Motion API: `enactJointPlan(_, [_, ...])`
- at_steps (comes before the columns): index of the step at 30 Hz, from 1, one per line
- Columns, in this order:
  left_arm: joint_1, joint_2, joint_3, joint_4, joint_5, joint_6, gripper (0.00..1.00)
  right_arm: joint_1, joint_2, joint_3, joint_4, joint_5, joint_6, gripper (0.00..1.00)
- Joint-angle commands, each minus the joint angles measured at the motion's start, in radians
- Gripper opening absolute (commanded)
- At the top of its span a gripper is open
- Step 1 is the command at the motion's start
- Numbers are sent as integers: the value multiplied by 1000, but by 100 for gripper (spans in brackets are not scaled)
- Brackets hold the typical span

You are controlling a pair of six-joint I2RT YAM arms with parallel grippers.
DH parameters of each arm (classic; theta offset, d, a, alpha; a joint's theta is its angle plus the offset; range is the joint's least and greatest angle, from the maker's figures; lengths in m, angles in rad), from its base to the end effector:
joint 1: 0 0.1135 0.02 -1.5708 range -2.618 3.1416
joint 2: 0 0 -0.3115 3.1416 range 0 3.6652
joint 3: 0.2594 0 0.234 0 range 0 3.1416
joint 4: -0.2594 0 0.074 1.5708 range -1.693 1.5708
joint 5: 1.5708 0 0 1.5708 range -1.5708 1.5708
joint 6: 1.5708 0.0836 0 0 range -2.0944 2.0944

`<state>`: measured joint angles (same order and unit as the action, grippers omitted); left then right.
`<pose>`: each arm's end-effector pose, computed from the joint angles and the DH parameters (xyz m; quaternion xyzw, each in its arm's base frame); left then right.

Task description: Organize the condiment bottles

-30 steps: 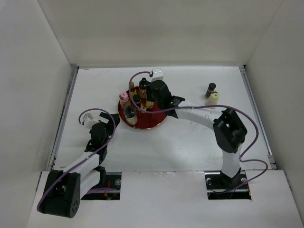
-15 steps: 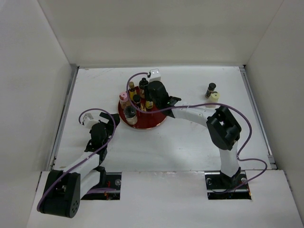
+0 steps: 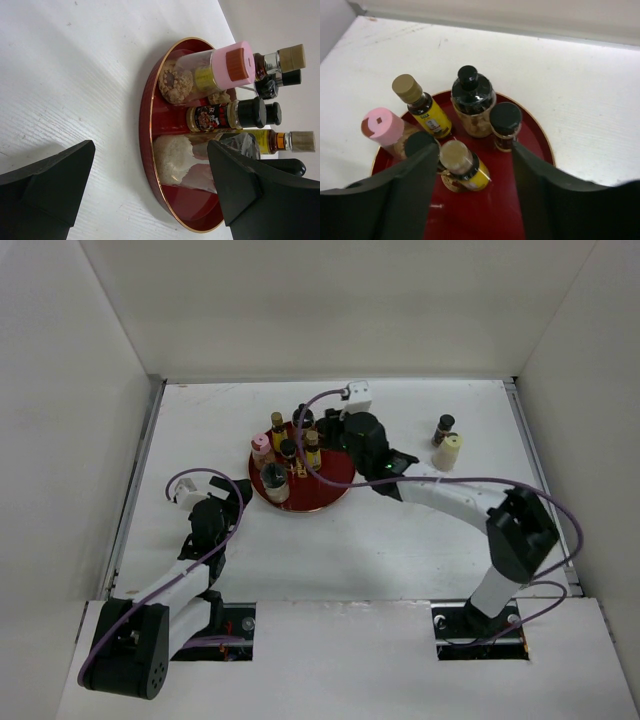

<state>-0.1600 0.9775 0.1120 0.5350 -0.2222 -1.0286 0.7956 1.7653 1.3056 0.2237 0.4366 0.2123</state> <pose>0.1859 -0.0113 0.1880 -0.3988 0.7066 -0.2486 0.5291 0.3438 0.3004 0.3376 -0.0921 0.7730 0.1428 0.6113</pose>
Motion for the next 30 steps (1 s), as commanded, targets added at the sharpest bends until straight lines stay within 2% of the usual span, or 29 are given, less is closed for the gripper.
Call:
enactJointPlan(1, [3,-11,20,43,3,-7,100,-77,-182,-133,83,39,19,54])
enactJointPlan(3, [4,-10,21,43,6,-7,100,-161,-281,-247,80,63,53,35])
enactJointPlan(4, [4,-10,21,43,7,-7,100,-216,-327,-302,72,71,76,31])
enactJointPlan(6, [-3,-16,23,43,0,-5,100,-336,-406,-395,54,89,122,30])
enactJointPlan(7, [-3,-16,23,43,-5,-4,100,-391,-434,-429,37,99,143,32])
enactJointPlan(8, [-2,-13,22,43,-9,-5,100,-445,-454,-456,20,105,159,39])
enactJointPlan(12, [-6,1,25,49,-2,-7,100,-578,-468,-500,-9,100,194,73])
enactJointPlan(14, [-8,-8,25,48,-11,-2,100,-615,-439,-491,-9,99,203,80])
enactJointPlan(19, [-9,-14,23,43,-8,-2,100,-660,-304,-411,-53,68,194,83])
enactJointPlan(26, [-16,12,28,51,0,-7,100,-657,-187,-325,-49,22,148,81])
enactJointPlan(30, [-16,9,26,51,-9,-5,100,-657,-141,-305,-52,39,139,72])
